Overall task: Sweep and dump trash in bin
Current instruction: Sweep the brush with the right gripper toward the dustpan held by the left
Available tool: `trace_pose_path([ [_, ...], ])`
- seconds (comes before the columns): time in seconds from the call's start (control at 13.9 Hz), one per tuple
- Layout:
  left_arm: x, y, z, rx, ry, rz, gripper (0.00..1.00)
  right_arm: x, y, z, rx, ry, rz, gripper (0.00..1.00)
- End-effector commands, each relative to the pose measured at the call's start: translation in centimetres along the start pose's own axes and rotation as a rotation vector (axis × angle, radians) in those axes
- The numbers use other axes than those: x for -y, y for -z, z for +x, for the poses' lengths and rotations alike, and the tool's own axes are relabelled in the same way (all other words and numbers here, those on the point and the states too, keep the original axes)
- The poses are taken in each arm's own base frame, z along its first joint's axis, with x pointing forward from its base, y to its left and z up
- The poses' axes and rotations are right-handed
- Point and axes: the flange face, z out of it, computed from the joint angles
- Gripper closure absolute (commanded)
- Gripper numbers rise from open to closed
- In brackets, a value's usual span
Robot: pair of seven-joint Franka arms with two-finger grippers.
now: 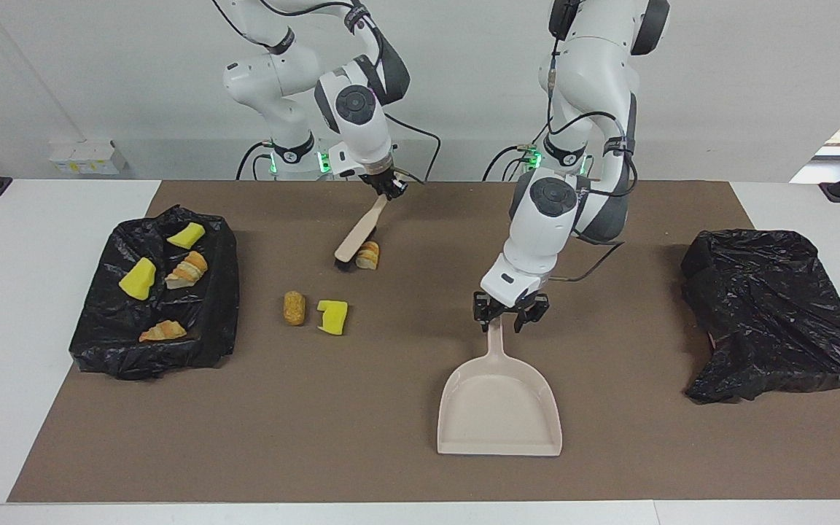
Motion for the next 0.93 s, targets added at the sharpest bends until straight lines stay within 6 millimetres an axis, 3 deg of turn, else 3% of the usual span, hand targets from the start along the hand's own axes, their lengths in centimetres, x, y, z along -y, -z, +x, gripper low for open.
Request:
trace_pose_path([
  [0.0, 0.0, -0.7, 0.2, -0.02, -0.004, -0.013, 0.77, 2.8, 2.1, 4.0, 0.029, 0.032, 0.066, 1.0],
  [0.07, -0.2, -0.2, 0.8, -0.03, -0.005, -0.015, 1.0, 3.7, 3.0, 5.2, 0.027, 0.036, 0.084, 1.0],
  [0.29, -0.3, -0.3, 0.6, -0.01, -0.014, -0.007, 1.0, 6.8, 7.0, 7.1, 0.051, 0.049, 0.081, 1.0],
  [0.36, -0.2, 0.6, 0.2, 0.02, -0.033, 0.006, 1.0, 6.4, 8.7, 7.8, 0.064, 0.042, 0.075, 1.0],
  [0.5, 0.1, 3.5, -0.4, 0.051, -0.102, 0.013, 1.0, 3.0, 12.1, 10.4, 0.051, 0.02, 0.041, 1.0],
  [0.72, 2.0, 6.2, -1.2, 0.114, -0.23, 0.025, 1.0, -0.5, 12.4, 12.8, -0.001, 0.118, -0.079, 1.0],
  [0.79, 2.2, 7.1, -1.5, 0.115, -0.302, 0.02, 1.0, -2.0, 12.3, 14.2, -0.017, 0.144, -0.11, 1.0],
  [0.86, 3.7, 7.8, -1.3, 0.118, -0.353, 0.018, 1.0, -3.6, 12.3, 15.6, -0.025, 0.172, -0.127, 1.0],
])
